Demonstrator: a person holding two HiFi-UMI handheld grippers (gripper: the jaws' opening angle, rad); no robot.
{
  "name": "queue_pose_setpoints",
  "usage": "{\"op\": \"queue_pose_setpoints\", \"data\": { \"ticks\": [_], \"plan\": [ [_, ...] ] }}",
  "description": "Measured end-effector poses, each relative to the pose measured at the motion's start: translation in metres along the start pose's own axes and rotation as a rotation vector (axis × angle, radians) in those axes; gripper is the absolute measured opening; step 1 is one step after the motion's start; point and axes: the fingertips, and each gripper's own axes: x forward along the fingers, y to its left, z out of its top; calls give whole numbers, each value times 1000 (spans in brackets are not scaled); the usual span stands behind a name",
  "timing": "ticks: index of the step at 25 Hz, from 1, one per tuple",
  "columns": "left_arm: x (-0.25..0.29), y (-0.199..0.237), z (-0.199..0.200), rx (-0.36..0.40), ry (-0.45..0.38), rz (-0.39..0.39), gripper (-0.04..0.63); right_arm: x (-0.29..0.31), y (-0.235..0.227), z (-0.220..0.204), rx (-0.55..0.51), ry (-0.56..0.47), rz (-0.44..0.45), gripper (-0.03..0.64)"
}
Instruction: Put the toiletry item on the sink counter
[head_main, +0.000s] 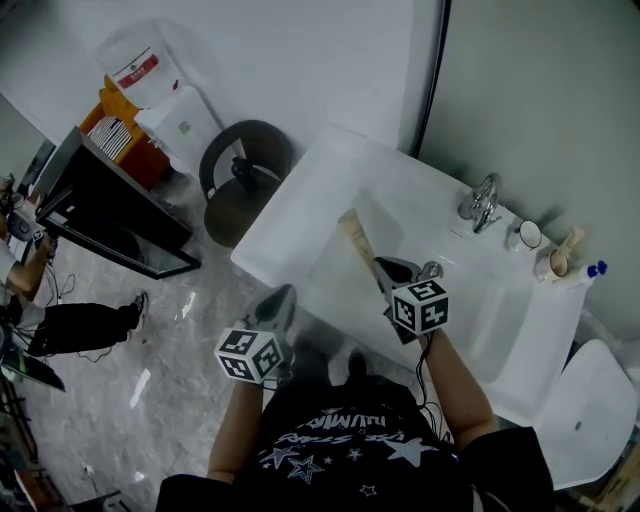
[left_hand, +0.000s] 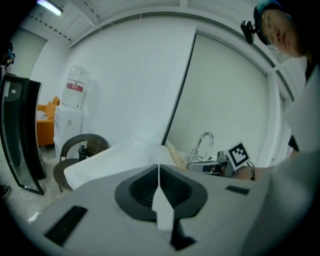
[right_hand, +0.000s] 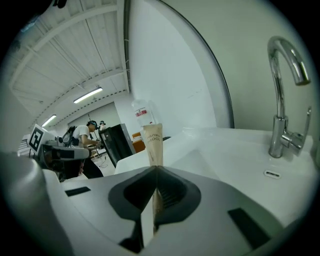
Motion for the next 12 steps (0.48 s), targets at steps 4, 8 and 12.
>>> {"op": "queue_pose_setpoints", "data": {
  "ticks": [4, 8, 12],
  "plan": [
    [12, 10, 1, 1, 17, -41, 23, 6, -4, 4, -47, 15, -51, 17],
    [33, 23, 5, 12, 48, -101, 23, 15, -16, 10, -90, 33, -127, 17],
    [59, 37, 28, 39, 54, -173, 23, 28, -27, 24, -119, 38, -195, 17]
  ]
}}
